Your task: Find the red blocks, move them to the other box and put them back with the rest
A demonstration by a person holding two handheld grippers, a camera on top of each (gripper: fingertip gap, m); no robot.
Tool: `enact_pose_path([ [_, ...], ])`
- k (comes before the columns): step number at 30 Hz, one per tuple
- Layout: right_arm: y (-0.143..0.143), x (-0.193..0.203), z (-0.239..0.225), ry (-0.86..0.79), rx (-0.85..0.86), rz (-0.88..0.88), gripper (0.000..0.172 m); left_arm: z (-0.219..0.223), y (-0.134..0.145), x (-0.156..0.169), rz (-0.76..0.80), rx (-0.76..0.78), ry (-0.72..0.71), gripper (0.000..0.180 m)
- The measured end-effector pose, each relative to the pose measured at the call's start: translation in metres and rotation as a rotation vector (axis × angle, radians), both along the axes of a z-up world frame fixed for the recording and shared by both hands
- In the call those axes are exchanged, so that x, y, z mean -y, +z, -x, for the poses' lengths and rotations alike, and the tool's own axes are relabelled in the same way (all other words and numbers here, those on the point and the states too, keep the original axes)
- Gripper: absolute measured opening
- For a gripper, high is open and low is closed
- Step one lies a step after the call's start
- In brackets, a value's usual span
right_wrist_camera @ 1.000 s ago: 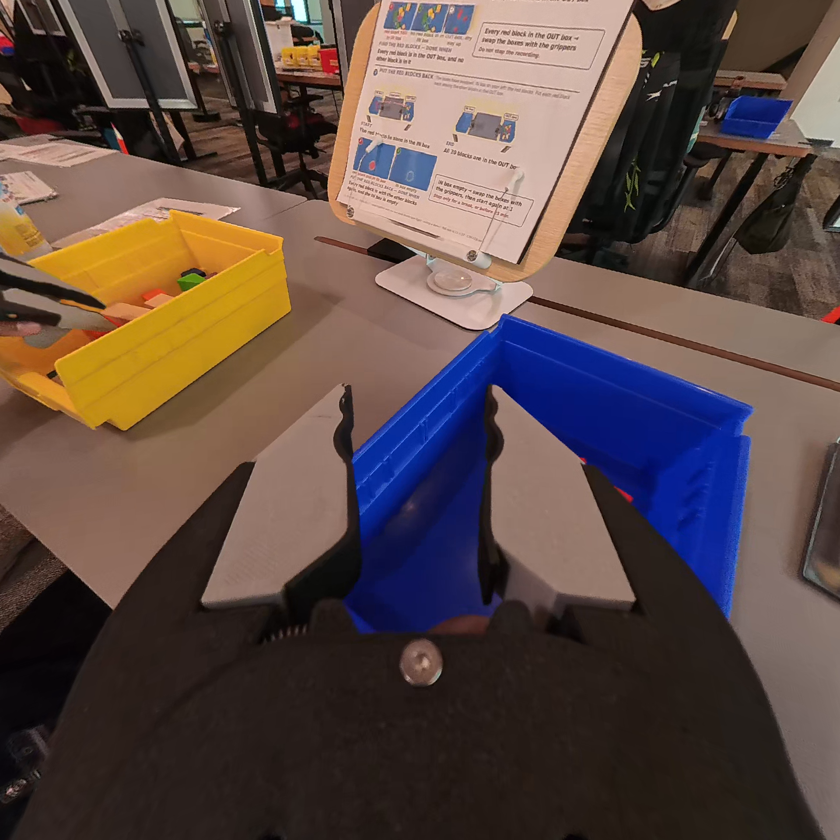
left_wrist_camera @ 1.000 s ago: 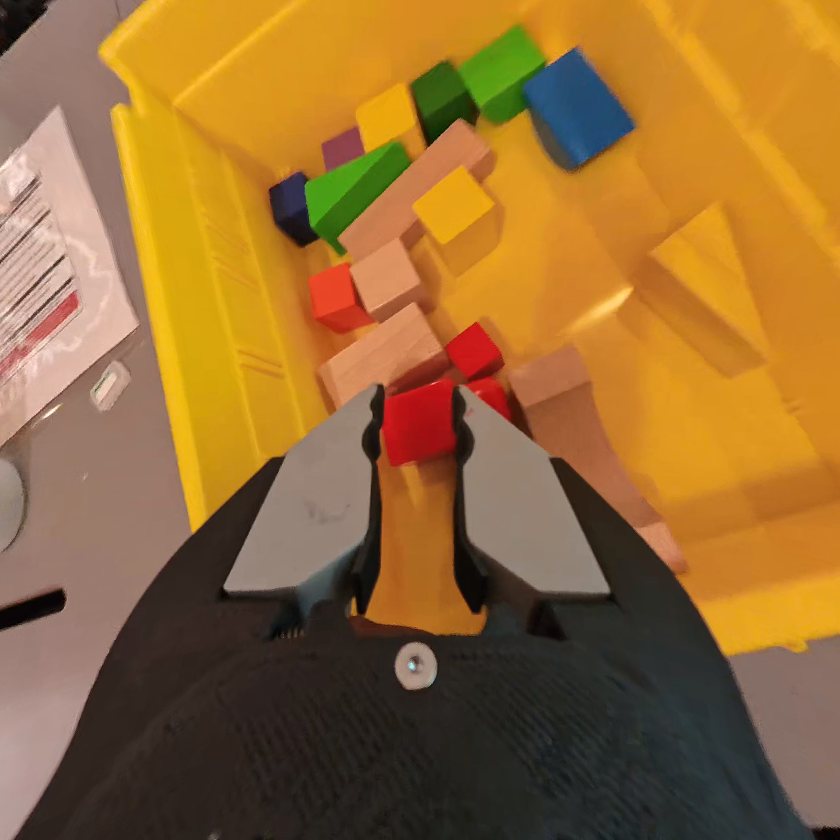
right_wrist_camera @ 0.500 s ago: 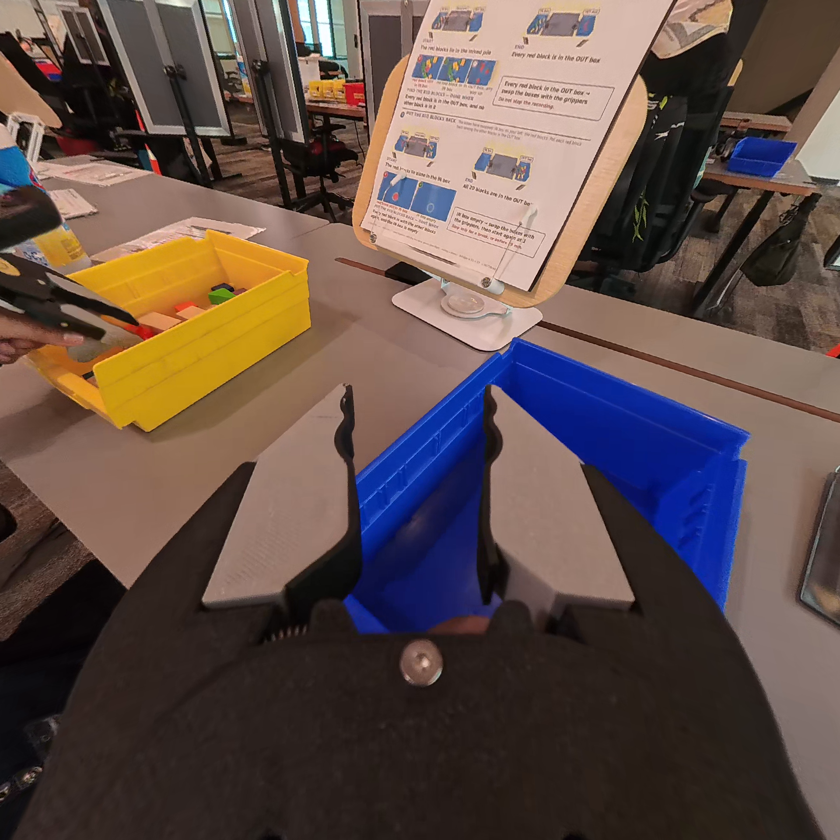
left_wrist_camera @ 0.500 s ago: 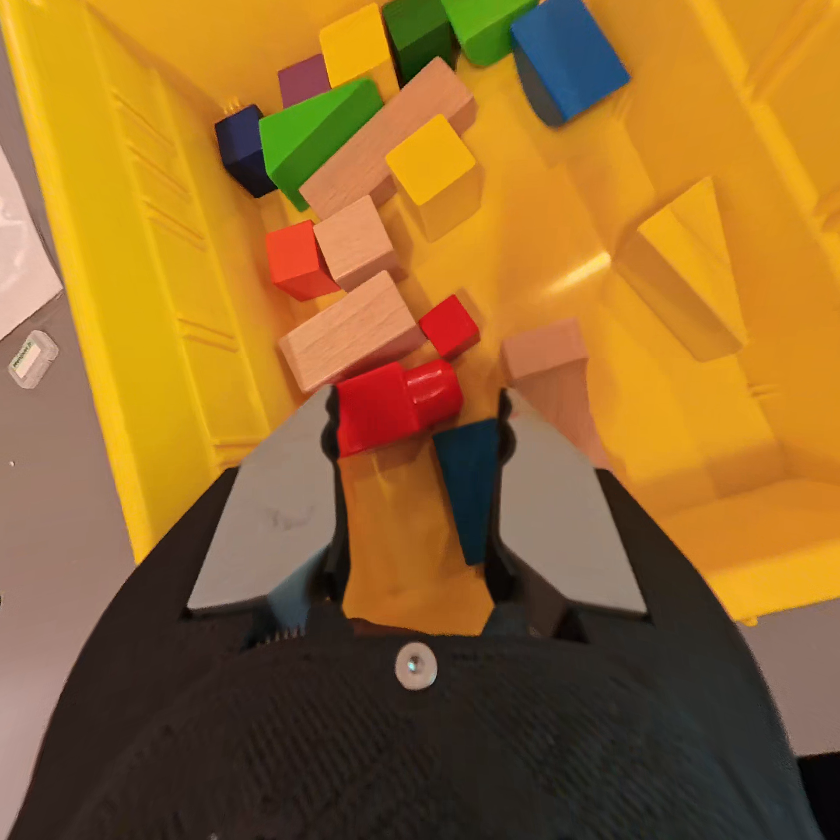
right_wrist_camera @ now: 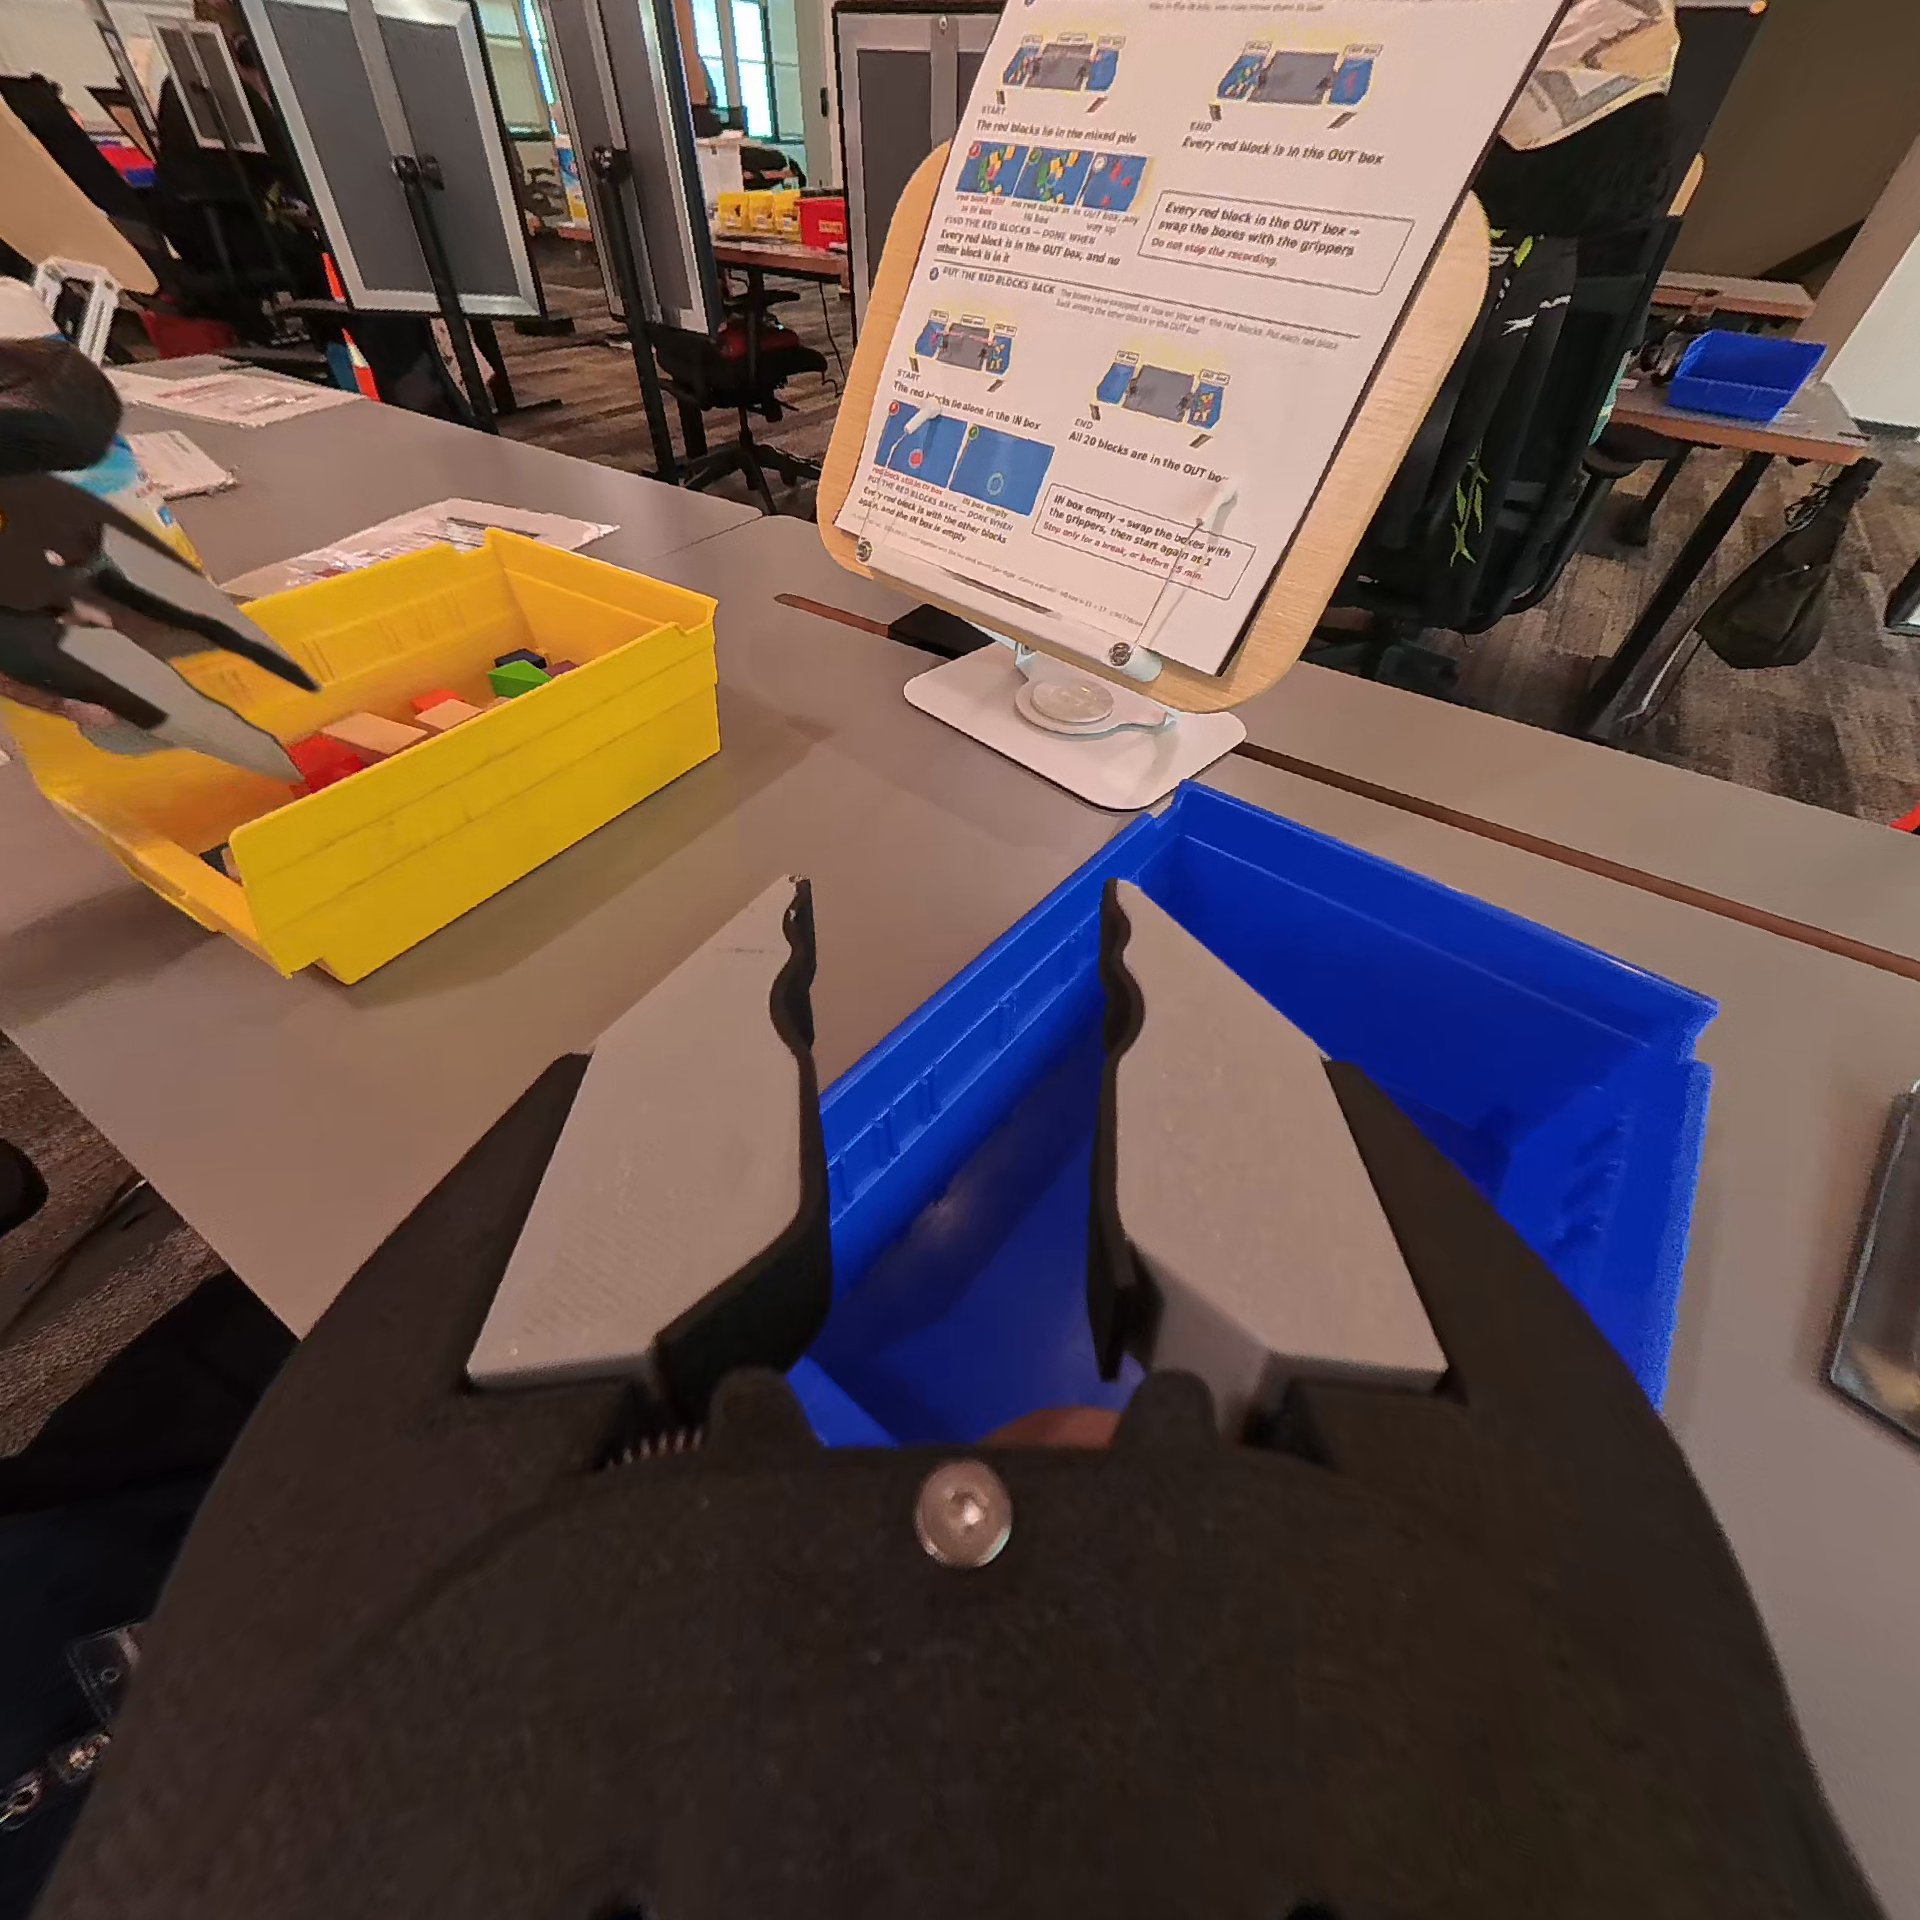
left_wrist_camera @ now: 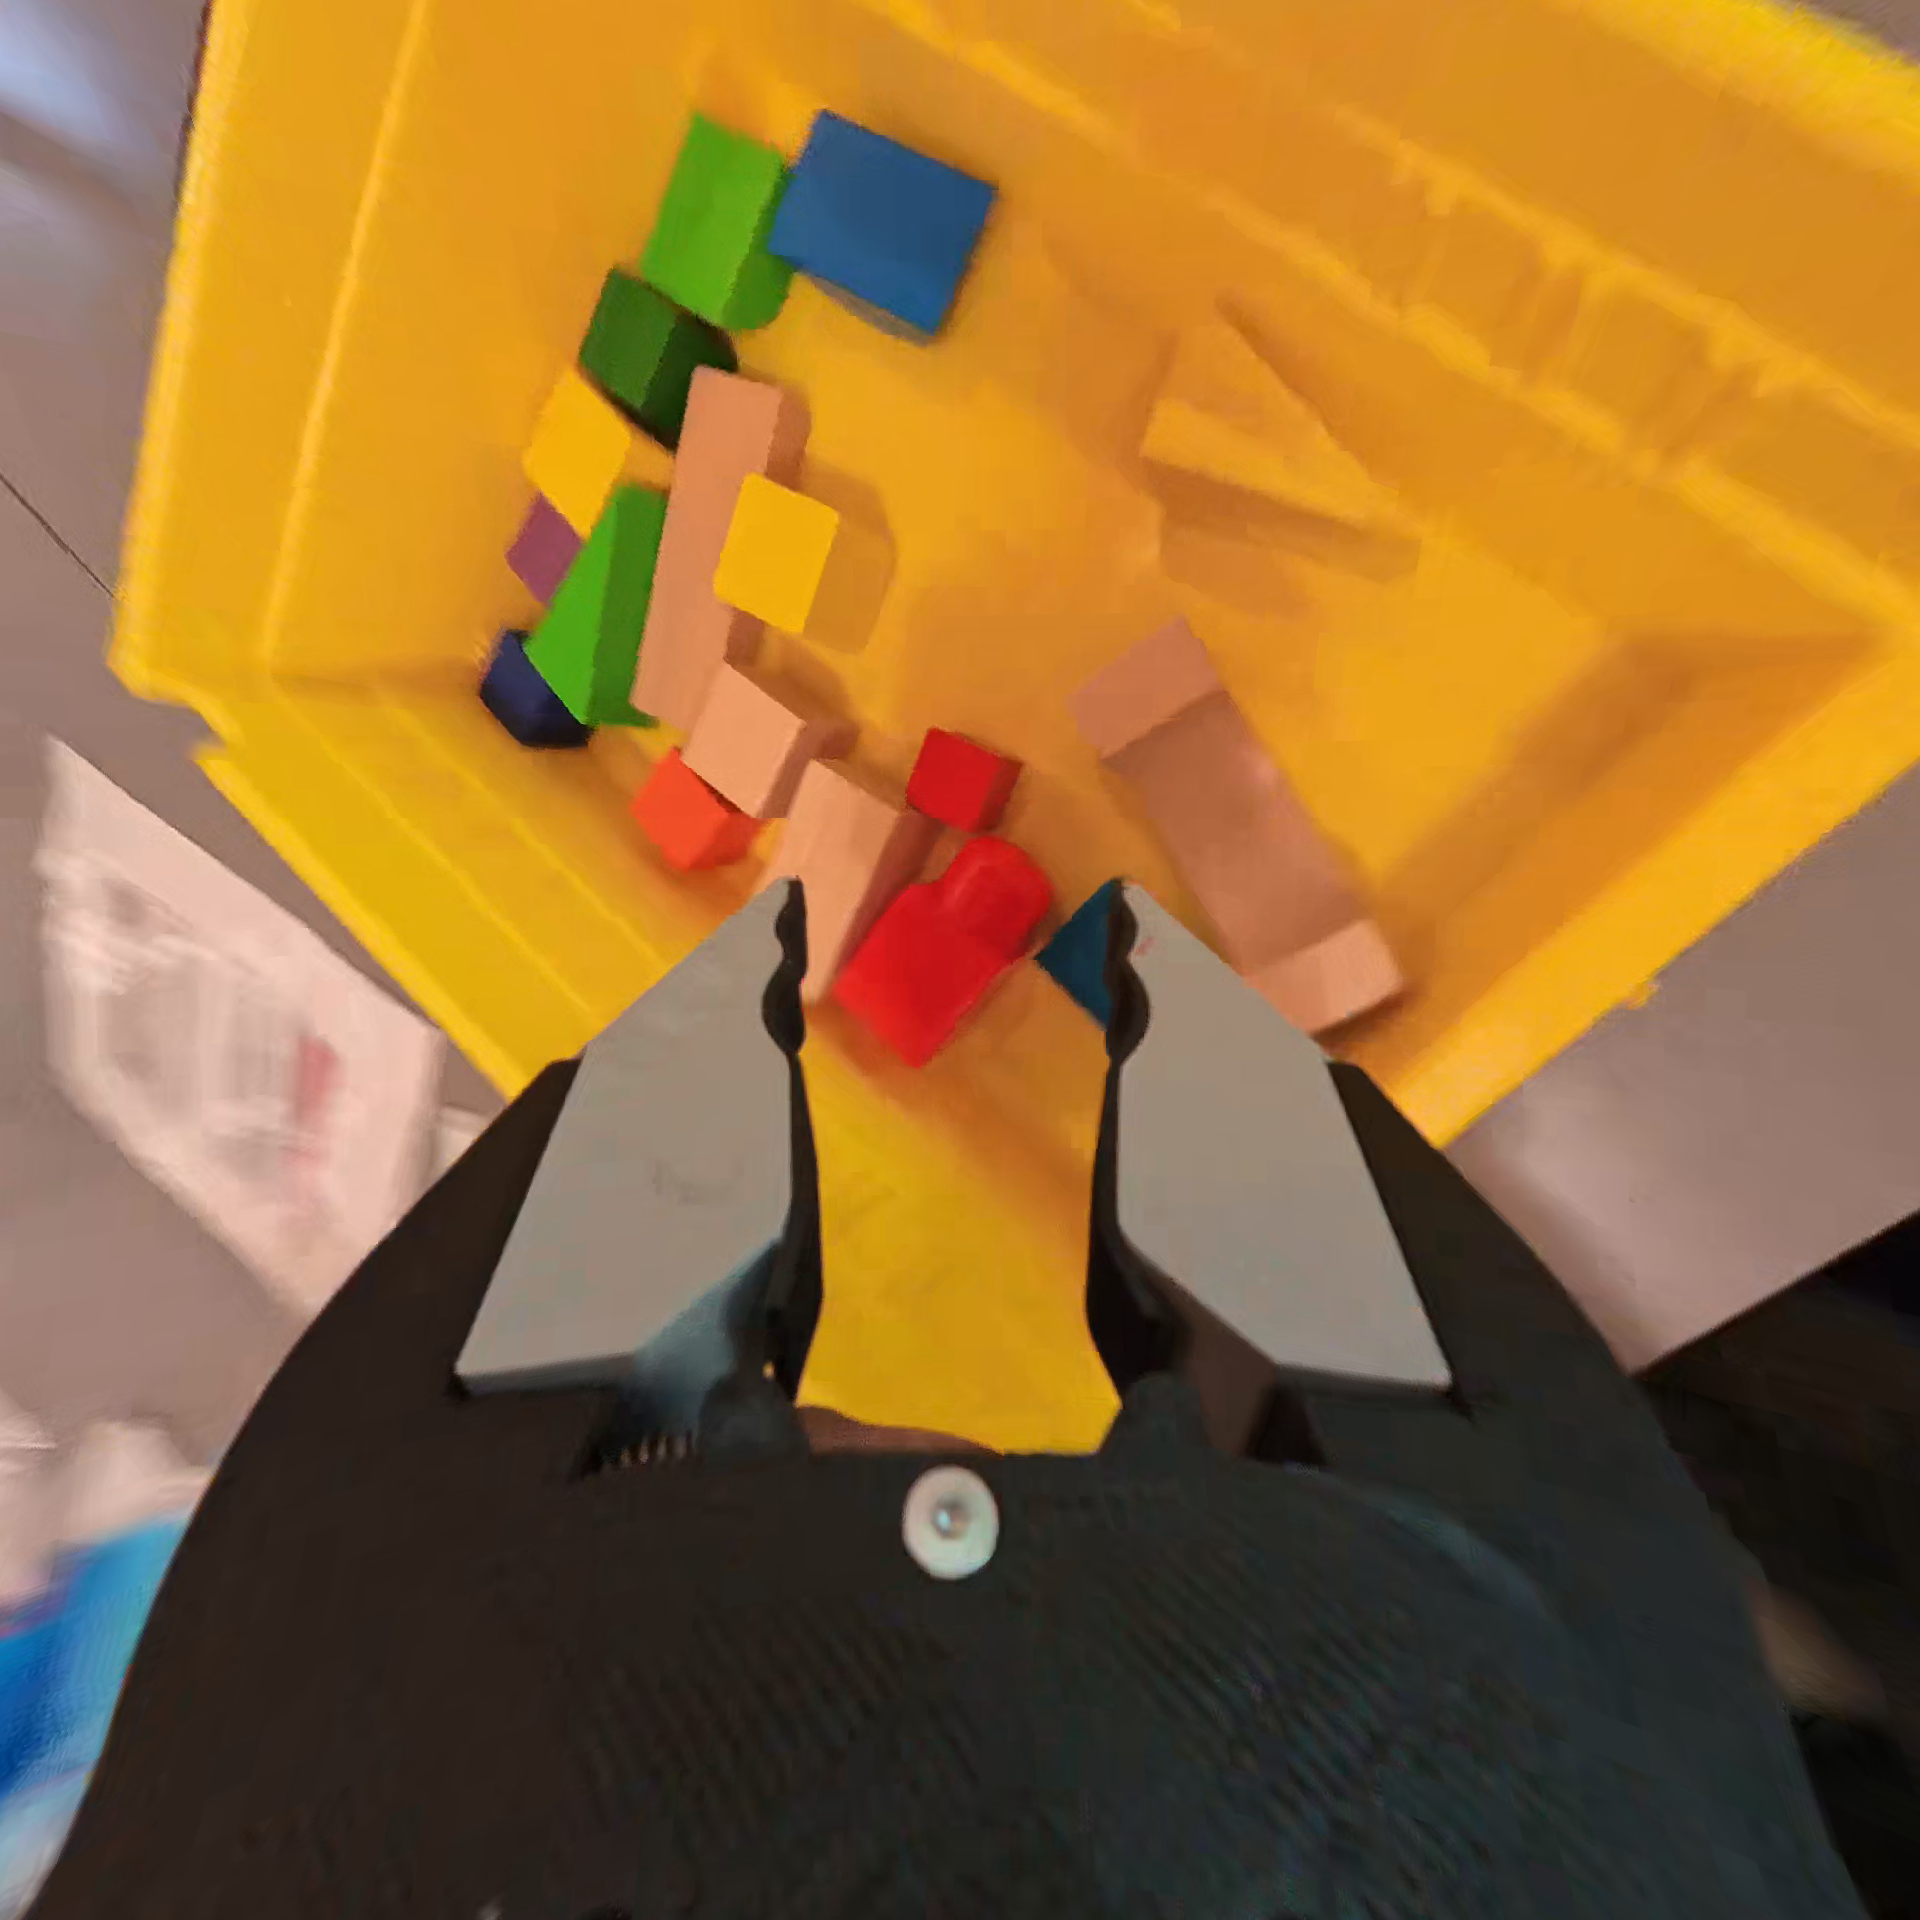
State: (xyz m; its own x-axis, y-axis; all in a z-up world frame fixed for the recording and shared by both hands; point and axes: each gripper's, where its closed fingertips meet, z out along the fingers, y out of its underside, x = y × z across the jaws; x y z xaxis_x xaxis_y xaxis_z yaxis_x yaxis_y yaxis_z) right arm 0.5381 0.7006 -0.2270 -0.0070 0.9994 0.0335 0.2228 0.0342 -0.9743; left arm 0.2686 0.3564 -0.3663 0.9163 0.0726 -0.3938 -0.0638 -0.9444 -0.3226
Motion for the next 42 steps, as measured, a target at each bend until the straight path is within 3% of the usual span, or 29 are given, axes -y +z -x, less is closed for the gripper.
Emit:
enact_pose_path([
  [1, -0.001, 0.001, 0.001, 0.003, 0.005, 0.000, 0.053, 0.001, 0.000, 0.003, 0.108, -0.055, -0.122, 0.057],
  [3, -0.004, 0.003, 0.004, 0.008, 0.016, -0.001, 0.053, 0.000, -0.013, 0.015, 0.326, -0.087, -0.363, 0.055],
  [5, -0.006, 0.005, 0.005, 0.013, 0.024, -0.005, 0.053, 0.007, -0.024, 0.019, 0.423, -0.083, -0.468, 0.034],
  [10, -0.004, 0.008, 0.004, 0.019, 0.020, -0.014, 0.053, 0.026, -0.045, 0.034, 0.557, 0.028, -0.423, 0.044],
  [13, -0.004, 0.007, 0.003, 0.027, 0.016, 0.000, 0.053, 0.044, -0.050, 0.038, 0.612, -0.003, -0.385, 0.060],
  [16, -0.003, 0.004, 0.002, 0.021, 0.015, 0.001, 0.053, 0.040, -0.048, 0.035, 0.634, 0.018, -0.381, 0.050],
  [19, -0.001, 0.002, -0.001, 0.015, 0.008, -0.005, 0.054, 0.020, -0.046, 0.028, 0.612, 0.022, -0.467, 0.034],
  [24, 0.002, 0.002, -0.003, 0.020, -0.005, 0.009, 0.053, 0.020, -0.067, 0.049, 0.748, 0.059, -0.414, 0.047],
  [27, 0.001, 0.005, -0.003, 0.024, 0.003, -0.003, 0.053, 0.020, -0.068, 0.050, 0.762, 0.078, -0.419, 0.039],
  [31, 0.001, 0.006, -0.002, 0.040, 0.000, 0.003, 0.053, 0.020, -0.047, 0.026, 0.621, -0.012, -0.474, 0.035],
  [34, -0.008, 0.015, 0.002, 0.109, 0.028, 0.064, 0.054, 0.014, 0.011, -0.024, 0.261, -0.175, -0.506, 0.035],
  [38, -0.009, 0.056, 0.009, 0.310, 0.028, 0.181, 0.055, -0.069, 0.095, -0.094, -0.363, -0.312, -0.656, 0.035],
  [42, -0.004, 0.123, 0.013, 0.550, -0.002, 0.217, 0.060, -0.152, 0.100, -0.131, -0.559, -0.370, -0.739, 0.035],
])
